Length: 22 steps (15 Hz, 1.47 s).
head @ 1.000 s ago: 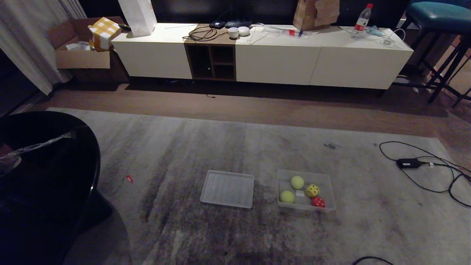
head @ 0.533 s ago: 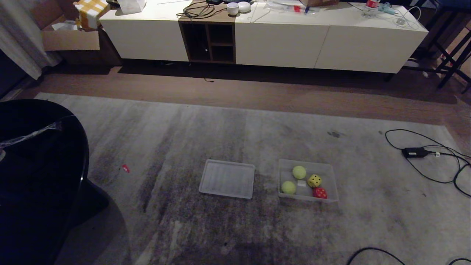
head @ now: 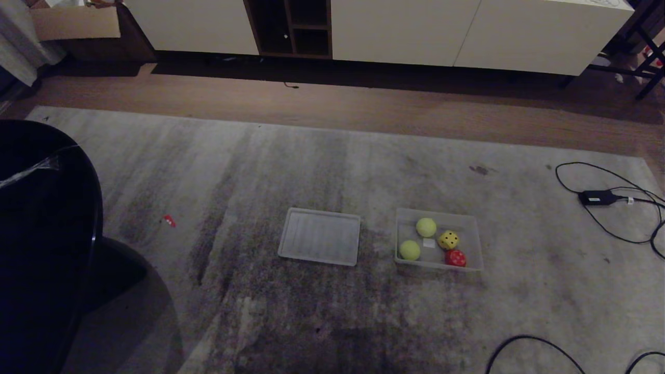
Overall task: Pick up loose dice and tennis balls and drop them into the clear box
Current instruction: Put the toys in the box
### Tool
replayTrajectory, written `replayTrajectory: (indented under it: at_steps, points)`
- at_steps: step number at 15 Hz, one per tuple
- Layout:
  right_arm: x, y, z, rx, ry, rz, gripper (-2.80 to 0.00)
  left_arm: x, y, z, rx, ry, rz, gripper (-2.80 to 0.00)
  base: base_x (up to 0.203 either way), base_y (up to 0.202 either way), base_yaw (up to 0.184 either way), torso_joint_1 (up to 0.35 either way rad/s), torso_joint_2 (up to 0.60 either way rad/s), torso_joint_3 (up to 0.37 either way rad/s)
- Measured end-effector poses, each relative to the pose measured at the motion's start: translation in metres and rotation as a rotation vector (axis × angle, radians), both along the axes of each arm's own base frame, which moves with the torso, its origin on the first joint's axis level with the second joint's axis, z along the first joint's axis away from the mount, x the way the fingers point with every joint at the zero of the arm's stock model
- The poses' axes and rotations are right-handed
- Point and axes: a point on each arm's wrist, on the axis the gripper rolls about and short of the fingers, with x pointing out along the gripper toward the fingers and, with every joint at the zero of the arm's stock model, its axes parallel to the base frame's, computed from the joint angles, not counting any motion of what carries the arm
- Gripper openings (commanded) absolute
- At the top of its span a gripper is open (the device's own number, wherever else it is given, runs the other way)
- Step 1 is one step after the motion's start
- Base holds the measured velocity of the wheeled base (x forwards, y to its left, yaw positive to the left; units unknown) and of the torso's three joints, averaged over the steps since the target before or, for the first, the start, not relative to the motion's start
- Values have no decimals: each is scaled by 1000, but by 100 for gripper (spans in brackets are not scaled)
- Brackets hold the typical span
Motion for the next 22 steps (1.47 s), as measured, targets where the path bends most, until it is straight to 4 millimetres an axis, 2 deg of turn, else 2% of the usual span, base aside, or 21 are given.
replayTrajectory:
  at_steps: [22]
  points:
    - [0, 0, 0, -13, 2, 4, -280, 0, 0, 0, -2, 1, 1, -280, 0, 0, 0, 2, 4, -196]
